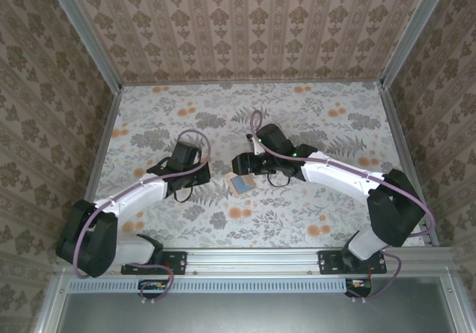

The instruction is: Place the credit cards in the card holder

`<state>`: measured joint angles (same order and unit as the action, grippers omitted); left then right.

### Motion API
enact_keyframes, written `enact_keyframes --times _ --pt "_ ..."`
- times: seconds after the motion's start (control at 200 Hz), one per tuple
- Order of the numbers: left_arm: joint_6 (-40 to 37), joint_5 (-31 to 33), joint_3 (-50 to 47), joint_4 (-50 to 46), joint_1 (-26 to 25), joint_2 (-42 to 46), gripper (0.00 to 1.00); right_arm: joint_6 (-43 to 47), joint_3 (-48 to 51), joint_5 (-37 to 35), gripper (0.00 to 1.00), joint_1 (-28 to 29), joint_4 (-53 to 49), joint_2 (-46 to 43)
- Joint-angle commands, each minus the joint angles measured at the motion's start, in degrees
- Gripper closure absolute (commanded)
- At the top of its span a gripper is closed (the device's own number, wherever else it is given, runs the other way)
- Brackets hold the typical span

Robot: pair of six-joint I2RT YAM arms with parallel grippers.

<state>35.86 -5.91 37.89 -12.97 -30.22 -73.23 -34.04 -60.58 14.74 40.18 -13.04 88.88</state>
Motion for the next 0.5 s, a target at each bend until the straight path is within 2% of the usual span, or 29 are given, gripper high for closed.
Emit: enact_keyframes --times 0.0,0.045,0.105,0.19,0.29,0.495 --pt "-3.1 1.0 3.9 -3.3 0.5 2.3 0.97 0.2 2.6 -3.4 0.38 -1.5 -1.1 -0.8" --pt "-3.3 0.8 4.6 -3.5 0.5 2.9 0.96 0.0 3.4 -4.4 0.46 -2.0 -1.4 -0.2" --pt "-3.5 0.2 5.2 -2.8 0.4 3.5 0.96 -0.3 3.9 -5.3 0.62 -2.2 -1.4 1.4" --pt "-3.4 -1.1 6.6 -2.5 0.4 3.7 0.95 -1.8 4.9 -2.4 0.77 -1.8 2.4 4.4" --pt "-3.3 -1.9 8.0 -2.8 -0.2 3.5 0.95 -3.0 3.3 0.6 0.79 -0.1 4.9 9.1" --pt "-2.3 -3.6 10.1 -1.4 -2.6 1.4 0.94 1.1 -3.6 0.2 0.79 2.8 0.0 16.8"
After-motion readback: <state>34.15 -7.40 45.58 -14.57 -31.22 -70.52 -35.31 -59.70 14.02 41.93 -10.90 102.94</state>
